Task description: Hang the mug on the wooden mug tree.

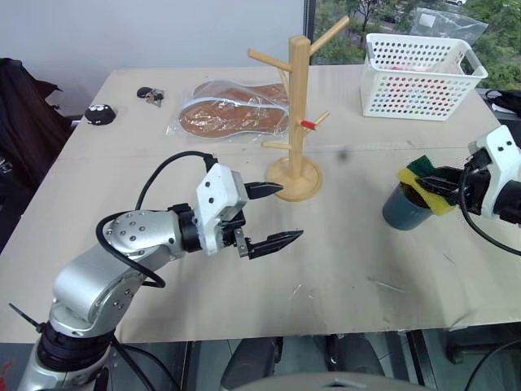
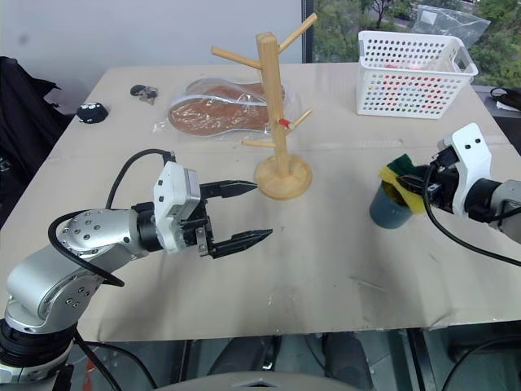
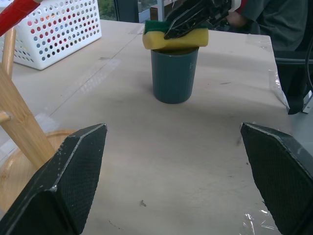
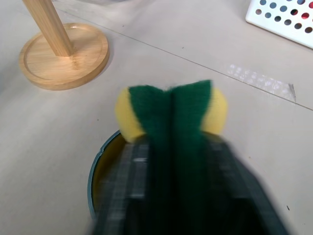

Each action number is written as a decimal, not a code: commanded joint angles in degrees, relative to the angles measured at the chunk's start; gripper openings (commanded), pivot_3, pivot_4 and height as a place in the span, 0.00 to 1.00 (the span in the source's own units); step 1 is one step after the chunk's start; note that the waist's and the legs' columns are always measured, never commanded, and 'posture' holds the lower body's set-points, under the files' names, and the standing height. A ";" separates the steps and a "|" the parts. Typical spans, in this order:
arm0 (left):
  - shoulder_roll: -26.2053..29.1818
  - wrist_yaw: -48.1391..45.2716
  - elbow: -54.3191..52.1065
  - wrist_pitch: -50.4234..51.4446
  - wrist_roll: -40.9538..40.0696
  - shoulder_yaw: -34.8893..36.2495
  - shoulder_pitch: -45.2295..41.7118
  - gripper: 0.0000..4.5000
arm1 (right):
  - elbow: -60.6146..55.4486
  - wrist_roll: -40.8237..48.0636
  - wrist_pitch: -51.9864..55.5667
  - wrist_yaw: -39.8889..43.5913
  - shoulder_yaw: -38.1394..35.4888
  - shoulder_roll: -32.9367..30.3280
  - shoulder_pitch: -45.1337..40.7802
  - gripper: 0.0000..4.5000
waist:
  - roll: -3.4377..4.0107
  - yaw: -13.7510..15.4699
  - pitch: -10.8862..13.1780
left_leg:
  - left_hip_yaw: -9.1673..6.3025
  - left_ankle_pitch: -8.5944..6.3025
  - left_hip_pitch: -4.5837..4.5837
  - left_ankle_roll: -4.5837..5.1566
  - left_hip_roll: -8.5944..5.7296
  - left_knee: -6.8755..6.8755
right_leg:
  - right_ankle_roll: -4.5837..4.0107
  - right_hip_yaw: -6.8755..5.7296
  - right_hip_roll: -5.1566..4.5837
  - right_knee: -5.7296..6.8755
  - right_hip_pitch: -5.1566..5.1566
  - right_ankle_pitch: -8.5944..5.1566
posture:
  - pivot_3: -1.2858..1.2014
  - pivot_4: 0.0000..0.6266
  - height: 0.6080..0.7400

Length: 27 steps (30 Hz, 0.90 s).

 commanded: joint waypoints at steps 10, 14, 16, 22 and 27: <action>-1.73 -1.46 -0.25 -1.85 -2.15 0.89 -2.04 1.00 | -3.47 3.43 5.02 -1.33 -9.42 -2.16 -3.99 0.01 | 0.00 0.01 0.00 | 0.00 0.00 0.00 0.00 0.01 0.01 | -0.01 0.00 0.01 0.00 0.00 0.02 | 0.52 0.24 1.00; -3.41 -1.92 1.46 -0.66 -1.96 -2.65 -6.67 1.00 | -0.30 0.46 6.28 0.28 -16.98 -7.00 -0.74 0.01 | 0.01 0.46 0.00 | 0.00 0.00 -0.02 0.00 0.00 0.01 | 0.00 -0.02 -0.01 -0.01 0.00 0.02 | 0.52 0.24 1.00; -5.23 -1.88 3.59 -0.50 -0.77 -5.23 -10.05 1.00 | 3.07 -3.61 3.58 1.79 -19.52 -8.29 3.95 0.01 | -0.04 1.00 -0.03 | -0.06 0.00 -0.11 0.01 -0.02 0.09 | 0.01 -0.15 -0.01 -0.05 0.01 0.03 | 0.52 0.24 1.00; -10.51 -0.10 8.65 -0.19 3.87 -11.31 -17.06 1.00 | 14.22 -14.43 -9.52 3.45 -18.22 -5.28 13.65 0.01 | 0.05 0.31 -0.04 | -0.14 0.00 -0.33 0.01 -0.02 0.55 | 0.07 -0.26 0.03 -0.02 0.03 0.17 | 0.52 0.24 1.00; -14.00 -0.05 11.00 -0.40 6.35 -14.41 -20.44 1.00 | 26.01 -21.62 -22.16 3.24 -13.64 -1.31 13.42 0.14 | 0.10 -0.27 -0.04 | -0.06 0.00 -0.28 0.02 -0.04 0.84 | 0.15 -0.14 0.08 0.06 0.16 0.24 | 0.52 0.24 1.00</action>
